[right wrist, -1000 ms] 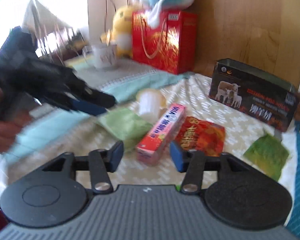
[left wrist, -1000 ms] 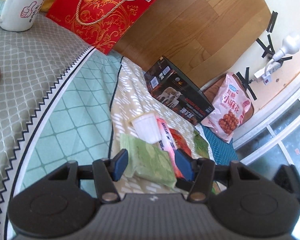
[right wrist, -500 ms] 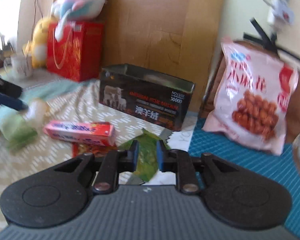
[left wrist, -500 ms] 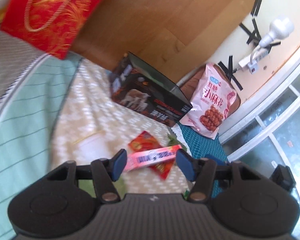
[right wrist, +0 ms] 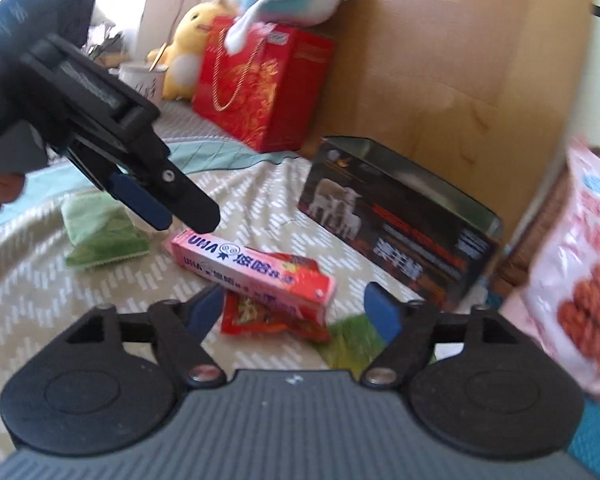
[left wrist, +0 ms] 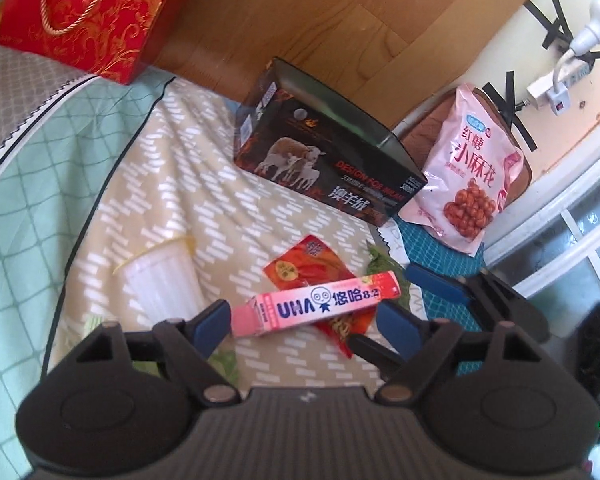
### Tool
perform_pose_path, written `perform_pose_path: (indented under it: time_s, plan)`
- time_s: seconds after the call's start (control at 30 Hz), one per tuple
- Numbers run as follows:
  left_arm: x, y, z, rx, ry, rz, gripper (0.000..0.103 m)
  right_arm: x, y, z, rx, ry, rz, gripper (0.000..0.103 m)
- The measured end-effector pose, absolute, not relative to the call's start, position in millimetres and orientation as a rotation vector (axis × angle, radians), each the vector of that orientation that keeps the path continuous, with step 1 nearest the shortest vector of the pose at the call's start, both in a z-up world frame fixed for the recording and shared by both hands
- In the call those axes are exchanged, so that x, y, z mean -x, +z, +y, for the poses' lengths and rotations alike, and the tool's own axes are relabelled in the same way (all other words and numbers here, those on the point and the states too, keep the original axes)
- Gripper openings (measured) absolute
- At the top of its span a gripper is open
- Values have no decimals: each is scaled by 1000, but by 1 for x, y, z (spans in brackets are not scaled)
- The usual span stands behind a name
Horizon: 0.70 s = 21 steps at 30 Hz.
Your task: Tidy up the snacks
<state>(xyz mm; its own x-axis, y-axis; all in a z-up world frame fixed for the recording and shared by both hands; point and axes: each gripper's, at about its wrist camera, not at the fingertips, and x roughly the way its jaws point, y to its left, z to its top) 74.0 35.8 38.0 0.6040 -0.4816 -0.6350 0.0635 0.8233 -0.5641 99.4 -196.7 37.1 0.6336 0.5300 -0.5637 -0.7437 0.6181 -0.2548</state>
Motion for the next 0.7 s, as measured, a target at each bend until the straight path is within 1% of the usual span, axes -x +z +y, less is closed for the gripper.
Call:
perform_pose_path:
  time_s: [0.03,0.1,0.13,0.17,0.2,0.23,0.27,0.37,0.6,0.7]
  plan:
    - [-74,37,36,529,-335,877,83,-104,36,-194,503,774,474,80]
    - [-76,37,35,531,-336,880,83,-109,33,-191,509,807,485,76]
    - [-77,37,35,529,-337,882,83,-108,31,-190,520,810,482,64]
    - [-78,37,34,529,-339,883,83,-106,31,-191,542,799,469,55]
    - [-79,38,33,529,-341,885,83,-103,31,-193,555,794,463,40]
    - [-80,38,31,530,-343,886,83,-100,33,-196,549,792,457,32]
    - [-82,38,30,530,-346,887,83,-97,34,-202,537,788,459,29]
    - [-86,39,27,528,-347,884,83,-91,35,-220,524,723,449,29]
    - [-105,46,23,566,-367,862,83,-88,30,-264,416,651,509,29]
    - [-119,49,12,547,-379,861,81,-91,26,-272,399,631,521,29]
